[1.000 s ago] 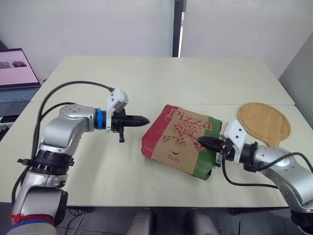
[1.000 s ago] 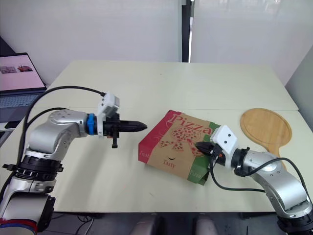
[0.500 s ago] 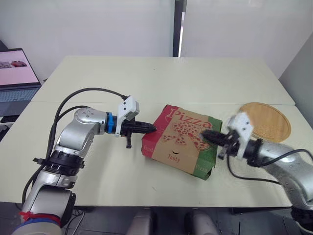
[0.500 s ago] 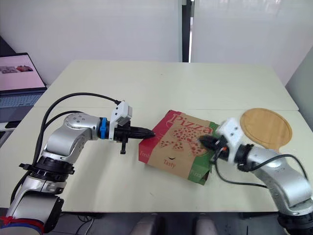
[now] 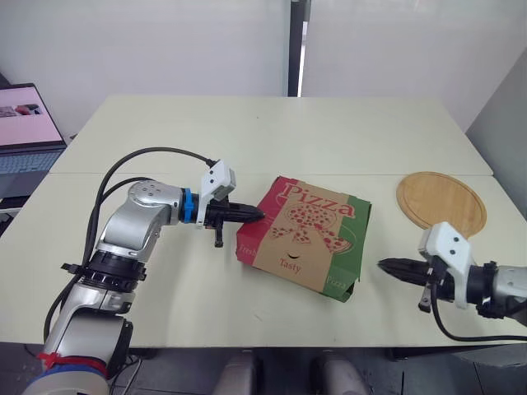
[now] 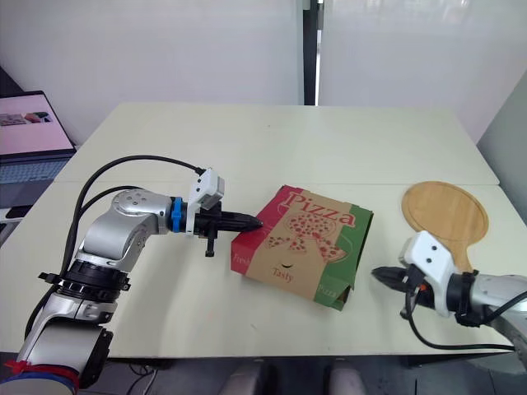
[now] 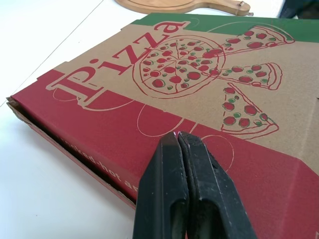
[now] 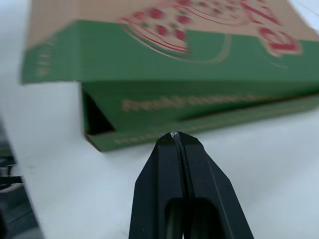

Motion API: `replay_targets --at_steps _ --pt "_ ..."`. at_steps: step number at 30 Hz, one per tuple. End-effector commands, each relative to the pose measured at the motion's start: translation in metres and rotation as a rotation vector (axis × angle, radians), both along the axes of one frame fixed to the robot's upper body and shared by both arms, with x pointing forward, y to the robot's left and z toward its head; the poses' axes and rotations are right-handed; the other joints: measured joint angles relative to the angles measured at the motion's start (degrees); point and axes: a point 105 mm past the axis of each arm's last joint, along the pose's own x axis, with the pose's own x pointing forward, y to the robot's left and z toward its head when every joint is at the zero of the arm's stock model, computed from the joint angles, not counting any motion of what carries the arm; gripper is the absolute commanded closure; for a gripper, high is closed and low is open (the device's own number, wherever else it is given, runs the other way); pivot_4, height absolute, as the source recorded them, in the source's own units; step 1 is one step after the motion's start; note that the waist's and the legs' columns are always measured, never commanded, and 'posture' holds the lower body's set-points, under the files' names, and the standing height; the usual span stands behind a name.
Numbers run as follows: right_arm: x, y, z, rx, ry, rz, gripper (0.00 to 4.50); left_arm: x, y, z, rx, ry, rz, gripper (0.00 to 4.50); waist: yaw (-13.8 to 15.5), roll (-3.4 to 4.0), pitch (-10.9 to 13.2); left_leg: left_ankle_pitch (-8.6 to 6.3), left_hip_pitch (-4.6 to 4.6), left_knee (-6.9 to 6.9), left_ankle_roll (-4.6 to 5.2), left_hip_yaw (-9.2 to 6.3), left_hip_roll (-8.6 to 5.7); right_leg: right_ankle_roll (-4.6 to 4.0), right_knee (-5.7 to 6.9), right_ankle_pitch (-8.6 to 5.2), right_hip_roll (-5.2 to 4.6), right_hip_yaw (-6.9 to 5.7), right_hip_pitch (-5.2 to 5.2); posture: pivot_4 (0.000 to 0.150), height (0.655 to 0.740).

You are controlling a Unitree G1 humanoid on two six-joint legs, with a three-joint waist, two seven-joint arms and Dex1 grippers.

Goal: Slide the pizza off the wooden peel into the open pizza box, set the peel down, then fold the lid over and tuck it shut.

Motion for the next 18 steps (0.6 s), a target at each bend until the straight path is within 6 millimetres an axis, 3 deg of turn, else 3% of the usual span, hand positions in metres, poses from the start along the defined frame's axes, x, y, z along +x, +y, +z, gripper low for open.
replay_targets --at_steps 1,11,18 --pt "-0.001 0.014 0.002 0.026 -0.019 0.032 4.50 0.002 0.001 0.004 -0.004 -0.018 0.003 4.48 0.09 0.00 0.00 0.00 0.00 0.00 0.00 -0.01 -0.01 0.00 -0.01 0.00 -0.01 0.00 0.01 0.150 0.7281" --pt "0.005 0.025 0.007 0.112 -0.041 0.016 4.50 0.003 -0.001 0.004 -0.017 -0.017 0.006 4.48 0.08 0.00 0.00 0.00 0.01 0.01 0.00 -0.02 -0.01 0.00 -0.01 0.00 -0.02 0.00 0.01 0.150 0.7281" --pt "0.013 0.021 -0.011 0.049 -0.062 -0.045 4.50 0.000 -0.004 0.000 0.003 -0.019 -0.005 4.48 0.06 0.00 0.00 0.01 0.01 0.01 -0.01 -0.01 -0.02 0.00 0.01 0.00 -0.01 0.01 -0.01 0.150 0.7281"
